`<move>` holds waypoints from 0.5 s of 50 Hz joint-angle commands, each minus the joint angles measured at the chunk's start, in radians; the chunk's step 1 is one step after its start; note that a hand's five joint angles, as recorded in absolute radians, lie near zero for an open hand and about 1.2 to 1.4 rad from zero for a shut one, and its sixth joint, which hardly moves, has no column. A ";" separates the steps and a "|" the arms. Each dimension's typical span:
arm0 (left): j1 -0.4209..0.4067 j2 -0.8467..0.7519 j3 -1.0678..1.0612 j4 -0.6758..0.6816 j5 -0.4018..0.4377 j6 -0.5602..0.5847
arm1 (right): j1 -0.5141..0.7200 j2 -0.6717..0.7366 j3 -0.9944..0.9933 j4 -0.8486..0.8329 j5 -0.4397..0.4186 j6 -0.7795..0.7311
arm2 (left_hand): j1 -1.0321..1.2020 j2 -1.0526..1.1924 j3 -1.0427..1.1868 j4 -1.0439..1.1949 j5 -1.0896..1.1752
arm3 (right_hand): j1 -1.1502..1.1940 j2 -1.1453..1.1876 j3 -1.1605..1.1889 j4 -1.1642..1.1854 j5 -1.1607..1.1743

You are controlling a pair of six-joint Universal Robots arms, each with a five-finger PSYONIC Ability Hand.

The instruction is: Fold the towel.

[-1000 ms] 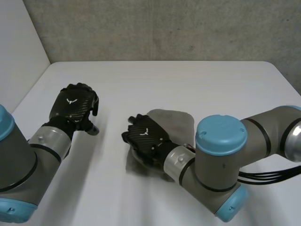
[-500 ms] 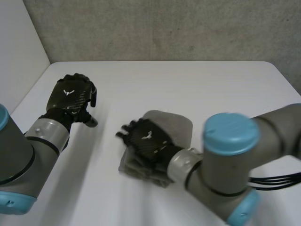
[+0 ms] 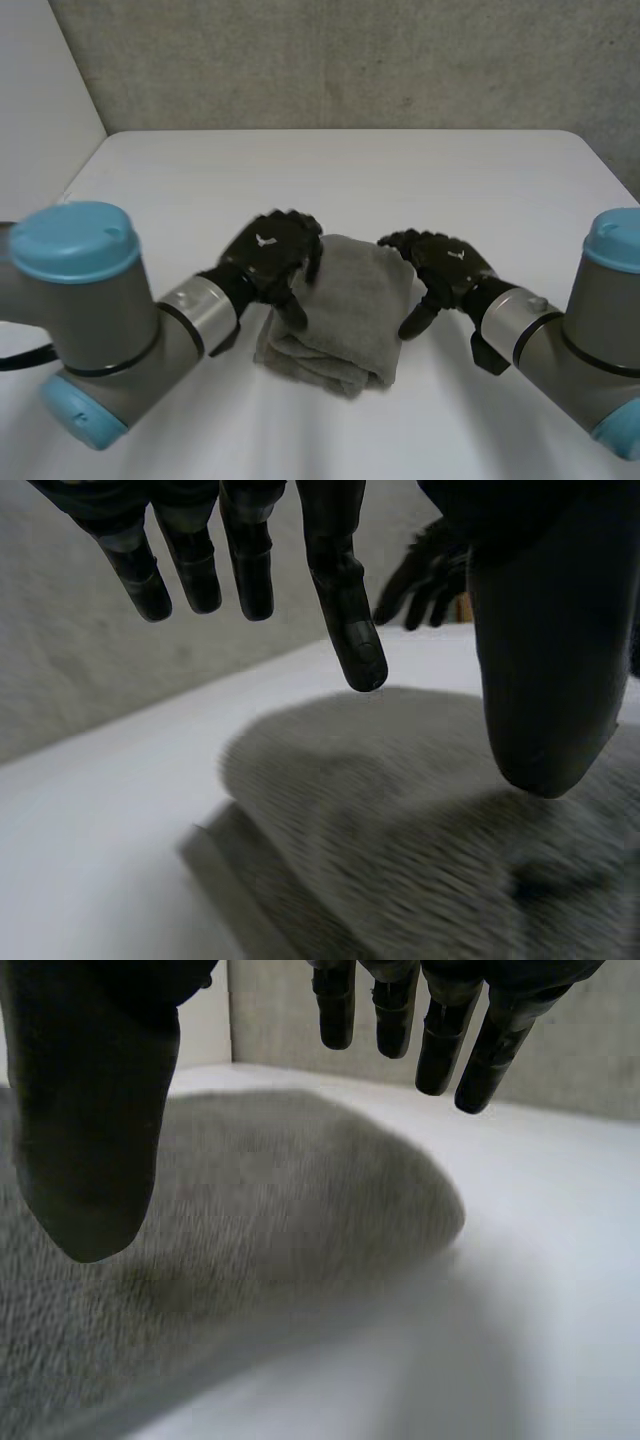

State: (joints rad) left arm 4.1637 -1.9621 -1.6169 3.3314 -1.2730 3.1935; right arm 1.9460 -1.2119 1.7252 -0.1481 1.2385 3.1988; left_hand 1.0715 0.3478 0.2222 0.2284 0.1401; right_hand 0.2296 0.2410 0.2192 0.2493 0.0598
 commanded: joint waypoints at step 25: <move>0.096 -0.126 -0.029 -0.012 -0.006 0.088 | 0.145 0.288 -0.197 -0.037 0.082 0.047 | -0.758 -0.034 -0.048 -0.054 -0.001 | -0.055 -0.066 -0.045 -0.075 -0.060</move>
